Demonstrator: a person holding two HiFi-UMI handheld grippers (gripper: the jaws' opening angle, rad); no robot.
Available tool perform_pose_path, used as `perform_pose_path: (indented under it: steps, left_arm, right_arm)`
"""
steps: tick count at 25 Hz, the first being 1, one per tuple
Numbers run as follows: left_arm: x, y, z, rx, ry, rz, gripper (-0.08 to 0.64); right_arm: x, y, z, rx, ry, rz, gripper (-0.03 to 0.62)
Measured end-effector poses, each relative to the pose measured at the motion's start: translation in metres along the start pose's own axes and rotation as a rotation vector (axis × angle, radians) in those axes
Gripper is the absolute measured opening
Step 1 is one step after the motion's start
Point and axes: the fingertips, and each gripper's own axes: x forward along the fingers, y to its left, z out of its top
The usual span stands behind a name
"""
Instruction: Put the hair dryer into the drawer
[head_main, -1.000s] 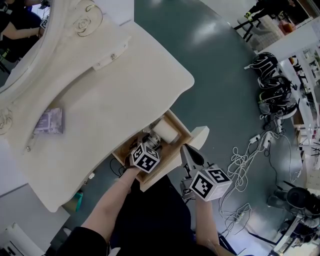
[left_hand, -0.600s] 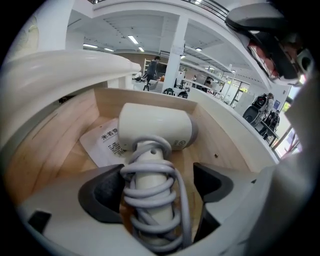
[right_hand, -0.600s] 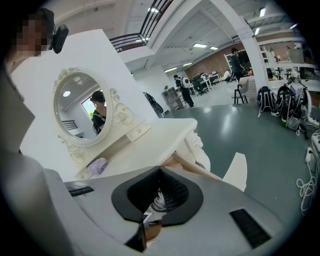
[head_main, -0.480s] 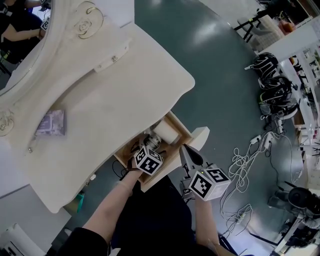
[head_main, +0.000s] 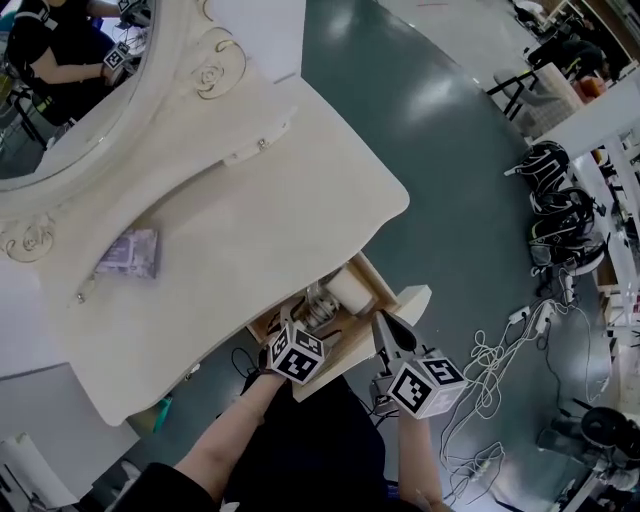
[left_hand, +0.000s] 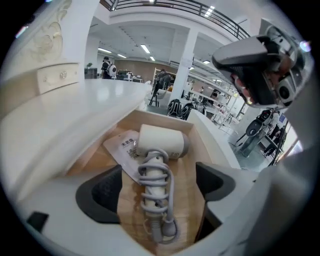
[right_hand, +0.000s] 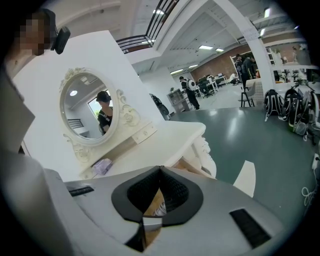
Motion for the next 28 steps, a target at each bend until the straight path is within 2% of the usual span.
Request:
perform_pose_path:
  steps: [2, 6, 9, 12, 16, 19, 28]
  left_arm:
    - [-0.013, -0.001, 0.007, 0.003, -0.026, 0.001, 0.475]
    - [-0.040, 0.000, 0.031, -0.026, -0.114, 0.015, 0.391]
    - [-0.065, -0.003, 0.051, -0.069, -0.221, 0.000, 0.266]
    - [-0.091, -0.001, 0.067, -0.102, -0.310, -0.011, 0.189]
    - [-0.116, 0.005, 0.080, -0.122, -0.368, 0.023, 0.092]
    - [-0.131, 0.008, 0.090, -0.128, -0.402, 0.035, 0.022]
    - [-0.156, -0.002, 0.099, -0.206, -0.444, -0.025, 0.018]
  right_arm:
    - [0.003, 0.005, 0.004, -0.029, 0.008, 0.028, 0.012]
    - [0.010, 0.009, 0.018, -0.079, -0.027, 0.037, 0.012]
    - [0.012, 0.016, 0.029, -0.084, -0.077, 0.050, 0.012]
    - [0.020, 0.032, 0.034, -0.104, -0.090, 0.094, 0.014]
    - [0.026, 0.046, 0.036, -0.158, -0.101, 0.108, 0.014]
    - [0.030, 0.055, 0.039, -0.156, -0.116, 0.132, 0.014]
    - [0.026, 0.069, 0.051, -0.123, -0.152, 0.169, 0.014]
